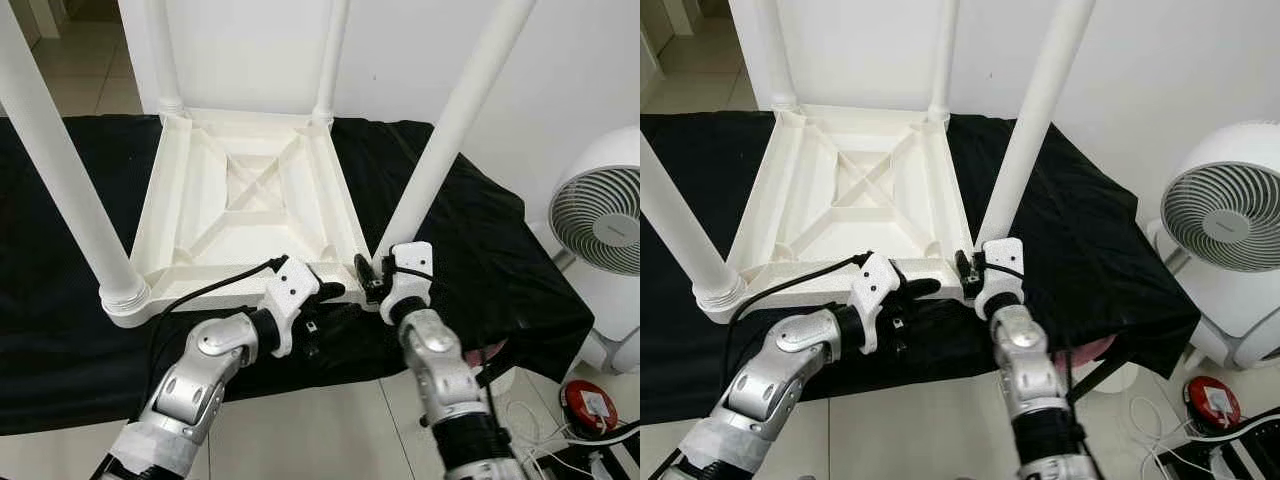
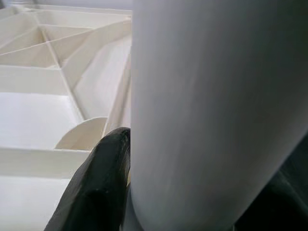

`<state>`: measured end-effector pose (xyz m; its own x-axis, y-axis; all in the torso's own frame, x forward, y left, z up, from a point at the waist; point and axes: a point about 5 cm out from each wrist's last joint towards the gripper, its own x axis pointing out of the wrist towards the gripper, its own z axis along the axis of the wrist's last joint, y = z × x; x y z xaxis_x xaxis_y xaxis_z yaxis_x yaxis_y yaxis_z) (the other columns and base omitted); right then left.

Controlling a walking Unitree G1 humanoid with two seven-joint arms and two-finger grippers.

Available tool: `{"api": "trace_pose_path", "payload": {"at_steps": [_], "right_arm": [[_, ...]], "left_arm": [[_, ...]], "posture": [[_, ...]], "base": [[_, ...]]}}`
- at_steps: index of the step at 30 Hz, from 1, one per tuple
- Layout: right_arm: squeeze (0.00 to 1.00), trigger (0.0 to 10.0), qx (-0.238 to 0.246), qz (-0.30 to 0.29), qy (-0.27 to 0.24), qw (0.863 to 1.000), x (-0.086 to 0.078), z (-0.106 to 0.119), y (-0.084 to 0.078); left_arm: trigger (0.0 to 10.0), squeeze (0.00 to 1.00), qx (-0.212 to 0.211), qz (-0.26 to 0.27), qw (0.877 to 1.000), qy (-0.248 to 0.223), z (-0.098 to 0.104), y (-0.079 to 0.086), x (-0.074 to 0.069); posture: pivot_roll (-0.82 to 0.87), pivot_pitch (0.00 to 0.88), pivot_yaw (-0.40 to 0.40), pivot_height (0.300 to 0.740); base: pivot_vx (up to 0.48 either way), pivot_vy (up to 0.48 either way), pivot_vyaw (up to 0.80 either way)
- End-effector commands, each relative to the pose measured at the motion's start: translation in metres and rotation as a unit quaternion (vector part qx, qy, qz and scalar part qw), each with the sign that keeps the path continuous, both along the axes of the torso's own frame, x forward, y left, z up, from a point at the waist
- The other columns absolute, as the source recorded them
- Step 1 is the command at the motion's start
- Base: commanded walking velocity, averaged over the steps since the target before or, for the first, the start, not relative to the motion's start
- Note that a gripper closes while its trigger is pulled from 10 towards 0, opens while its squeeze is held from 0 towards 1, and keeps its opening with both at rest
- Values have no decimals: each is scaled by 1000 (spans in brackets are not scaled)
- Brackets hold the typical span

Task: Building children table

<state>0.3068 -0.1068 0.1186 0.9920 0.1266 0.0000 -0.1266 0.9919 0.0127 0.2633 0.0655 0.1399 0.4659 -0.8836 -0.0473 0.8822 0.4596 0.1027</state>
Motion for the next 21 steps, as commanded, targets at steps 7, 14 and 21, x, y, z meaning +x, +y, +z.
{"api": "trace_pose_path", "payload": {"at_steps": [7,14,21], "right_arm": [[43,10000,7,-20,31,999,-7,-7,2],[1000,10000,24,3,15,1000,-7,2,1],[1000,10000,2,73,-8,997,-6,8,-13]], "left_arm": [[10000,0,-2,10,1000,6,-2,-3,0],[10000,0,-1,9,1000,5,0,-3,1],[10000,0,-2,8,1000,5,1,-3,1]], "posture": [[-70,0,-78,740],[-67,0,-77,740],[-67,0,-71,740]], "base": [[0,0,0],[0,0,0],[0,0,0]]}}
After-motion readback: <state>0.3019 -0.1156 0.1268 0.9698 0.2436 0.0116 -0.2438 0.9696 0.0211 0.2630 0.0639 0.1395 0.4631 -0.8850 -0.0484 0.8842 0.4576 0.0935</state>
